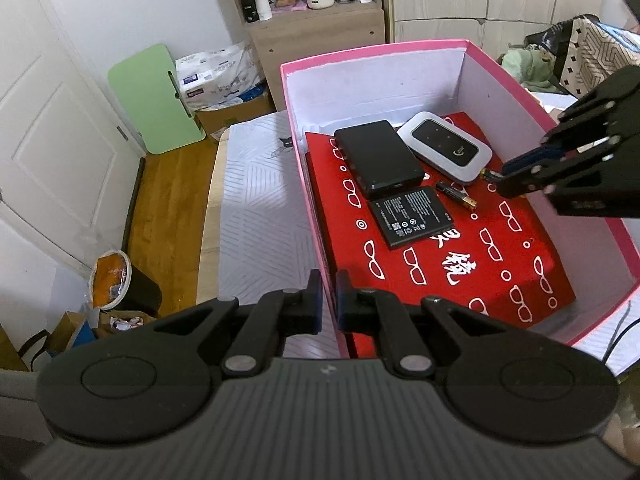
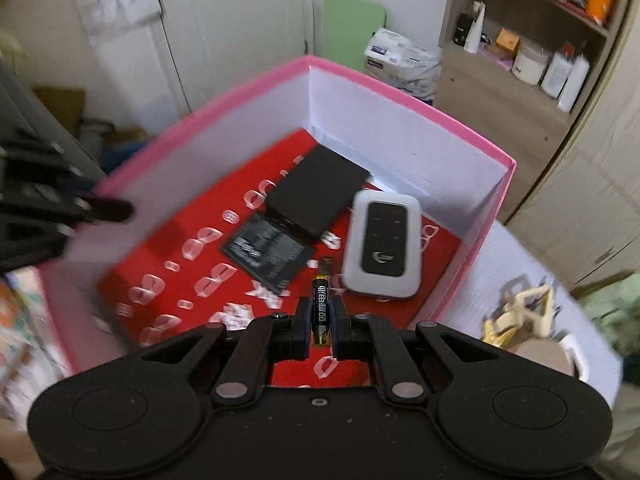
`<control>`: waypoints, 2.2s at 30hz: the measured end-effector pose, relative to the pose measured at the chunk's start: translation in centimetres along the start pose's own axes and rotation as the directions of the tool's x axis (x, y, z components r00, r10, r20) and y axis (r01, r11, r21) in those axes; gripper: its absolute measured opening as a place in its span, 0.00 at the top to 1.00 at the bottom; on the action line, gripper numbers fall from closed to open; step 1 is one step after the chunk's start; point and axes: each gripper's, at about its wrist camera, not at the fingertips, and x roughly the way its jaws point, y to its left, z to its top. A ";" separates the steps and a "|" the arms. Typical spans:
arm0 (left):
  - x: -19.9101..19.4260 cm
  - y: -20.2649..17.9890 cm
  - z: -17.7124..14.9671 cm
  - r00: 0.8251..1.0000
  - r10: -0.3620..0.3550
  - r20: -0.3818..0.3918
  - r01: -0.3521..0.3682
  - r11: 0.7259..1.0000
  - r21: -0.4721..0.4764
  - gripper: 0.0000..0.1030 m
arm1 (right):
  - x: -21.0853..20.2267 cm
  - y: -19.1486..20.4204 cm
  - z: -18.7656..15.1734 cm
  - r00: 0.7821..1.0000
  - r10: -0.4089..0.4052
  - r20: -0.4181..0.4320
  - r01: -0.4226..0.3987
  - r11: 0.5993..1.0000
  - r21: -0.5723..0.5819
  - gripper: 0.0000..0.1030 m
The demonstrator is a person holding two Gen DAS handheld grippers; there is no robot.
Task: Organize rigid objects
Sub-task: 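Carry the AA battery with the right gripper into the box and release, then reach the right gripper to the silver keys and grasp them, then carry the keys with the right gripper into the box and release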
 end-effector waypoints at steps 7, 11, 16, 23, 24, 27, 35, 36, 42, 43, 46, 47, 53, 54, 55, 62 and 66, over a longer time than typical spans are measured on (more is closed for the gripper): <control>0.1 -0.1 -0.5 1.000 0.002 0.012 -0.002 1.000 -0.007 0.94 | -3.6 0.0 -2.3 0.989 -0.015 0.148 0.009 0.999 0.037 0.87; 0.0 0.1 -0.7 1.000 -0.011 0.017 0.011 1.000 -0.008 0.94 | -7.9 -0.4 -5.2 0.974 0.014 0.228 -0.033 0.996 0.079 0.85; -0.1 0.0 -0.8 1.000 -0.011 0.020 0.011 1.000 0.002 0.94 | -10.8 -1.5 -9.7 0.972 0.012 0.235 -0.046 0.989 0.140 0.85; -0.1 -0.3 -0.8 1.000 -0.002 0.017 0.002 1.000 0.017 0.94 | -9.7 -2.7 -14.9 0.975 -0.018 0.220 -0.033 0.973 0.227 0.83; -0.1 -0.2 -0.8 1.000 -0.004 0.016 0.004 1.000 0.016 0.94 | -9.3 -2.8 -15.5 0.975 -0.021 0.220 -0.034 0.970 0.242 0.82; -0.1 -0.3 -0.8 1.000 -0.005 0.018 0.004 1.000 0.025 0.94 | -8.6 -2.9 -16.8 0.971 -0.030 0.239 -0.039 0.959 0.282 0.80; -0.1 -0.5 -0.7 1.000 -0.003 0.010 0.002 0.999 0.041 0.93 | -5.5 -2.6 -17.9 0.969 -0.074 0.236 -0.002 0.952 0.306 0.67; -0.1 -0.5 -0.7 1.000 -0.002 0.008 0.002 0.999 0.044 0.93 | -5.1 -2.5 -17.8 0.970 -0.078 0.231 0.007 0.956 0.294 0.63; 0.0 -0.5 -0.6 1.000 -0.005 0.004 0.005 0.999 0.048 0.92 | -1.4 -2.2 -16.6 0.971 -0.151 0.186 0.104 0.966 0.238 0.54; 0.0 -0.5 -0.6 1.000 -0.005 0.003 0.005 0.999 0.049 0.92 | -1.0 -2.3 -16.5 0.971 -0.155 0.180 0.110 0.966 0.236 0.50; 0.0 -0.6 -0.6 1.000 -0.003 -0.001 0.003 0.998 0.056 0.92 | -0.3 -2.3 -16.1 0.965 -0.166 0.204 0.117 0.966 0.231 0.48; 0.0 -0.6 -0.6 1.000 -0.002 -0.004 0.002 0.998 0.058 0.92 | -0.2 -2.4 -16.0 0.965 -0.159 0.210 0.108 0.967 0.232 0.48; 0.0 -0.8 -0.5 1.000 0.001 -0.008 -0.001 0.998 0.062 0.91 | -0.2 -1.4 -15.8 0.961 -0.145 0.237 0.103 0.978 0.182 0.68; 0.0 -0.8 -0.5 1.000 0.002 -0.008 -0.001 0.998 0.061 0.91 | -0.3 -1.3 -15.8 0.960 -0.155 0.234 0.111 0.975 0.191 0.68; -0.1 -0.8 -0.5 1.000 0.001 -0.008 -0.001 0.998 0.060 0.91 | -0.5 -1.3 -15.9 0.958 -0.160 0.239 0.112 0.973 0.204 0.68; -0.1 -0.8 -0.6 1.000 0.000 -0.011 0.001 0.998 0.062 0.91 | -2.8 -2.0 -15.9 0.941 -0.173 0.291 0.095 0.959 0.266 0.68; 0.0 -0.7 -0.5 1.000 -0.002 -0.013 0.002 0.998 0.058 0.91 | -4.6 -2.2 -15.5 0.923 -0.186 0.336 0.092 0.957 0.277 0.68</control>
